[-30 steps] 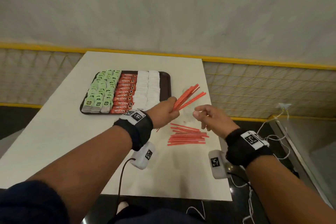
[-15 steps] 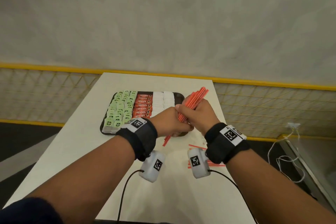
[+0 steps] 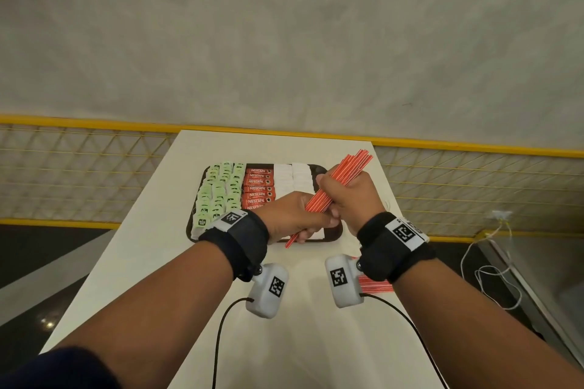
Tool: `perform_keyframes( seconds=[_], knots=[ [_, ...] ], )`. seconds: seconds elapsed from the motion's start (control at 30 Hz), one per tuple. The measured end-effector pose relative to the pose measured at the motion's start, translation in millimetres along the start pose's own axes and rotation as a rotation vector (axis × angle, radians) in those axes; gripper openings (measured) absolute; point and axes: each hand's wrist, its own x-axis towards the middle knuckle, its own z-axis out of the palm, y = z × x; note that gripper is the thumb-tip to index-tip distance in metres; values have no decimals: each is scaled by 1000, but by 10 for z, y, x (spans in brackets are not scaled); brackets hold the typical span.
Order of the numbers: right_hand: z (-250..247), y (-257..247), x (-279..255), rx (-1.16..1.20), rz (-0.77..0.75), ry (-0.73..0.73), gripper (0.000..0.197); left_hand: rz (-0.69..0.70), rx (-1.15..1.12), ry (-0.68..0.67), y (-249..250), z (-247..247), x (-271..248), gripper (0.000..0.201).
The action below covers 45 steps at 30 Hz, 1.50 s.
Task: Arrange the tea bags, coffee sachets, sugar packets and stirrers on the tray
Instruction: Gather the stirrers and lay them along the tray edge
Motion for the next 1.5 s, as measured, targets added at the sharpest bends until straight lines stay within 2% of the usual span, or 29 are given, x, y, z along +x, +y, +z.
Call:
perform_keyframes(
  seconds=[0.07, 0.17, 0.3, 0.4, 0.57, 0.67, 0.8, 0.93, 1.1, 1.17, 1.3, 1.33, 1.4, 1.5],
  knots=[
    [29, -25, -2, 50, 4, 36, 27, -9, -41, -3, -54, -56, -38, 11],
    [30, -87, 34, 145, 4, 135, 27, -57, -113, 26, -144, -179, -91, 39],
    [56, -170, 79, 170, -55, 237, 26, -176, -453, 126, -209, -319, -126, 81],
    [224, -176, 54, 96, -105, 199, 21, -163, -656, 198, -190, -358, -124, 88],
    [506, -109, 74, 39, -106, 98, 15, -119, -914, 245, -89, -382, -133, 69],
    [563, -86, 153, 21, -90, 63, 14, -123, -874, 289, -133, -429, -91, 58],
    [540, -38, 260, -62, -85, 42, 18, -170, -844, 302, -196, -473, -53, 53],
    [501, -5, 287, -24, -12, -24, 19, -164, -893, 275, -211, -507, -21, 52],
    [438, -3, 329, 27, 109, -97, 25, -136, -960, 267, -205, -528, 24, 31],
    [399, 2, 361, 4, 104, -54, 37, -160, -950, 333, -226, -554, 47, 29],
    [243, -33, 452, -39, -3, 246, 51, -169, -941, 400, -294, -625, 47, 26],
    [205, -33, 480, -38, -23, 266, 51, -162, -920, 402, -304, -631, 46, 25],
    [211, -48, 480, -82, -20, 174, 49, -145, -850, 402, -310, -610, 67, 24],
    [365, 12, 442, -235, -14, 23, 55, -121, -773, 415, -285, -547, 114, 27]
  ],
)
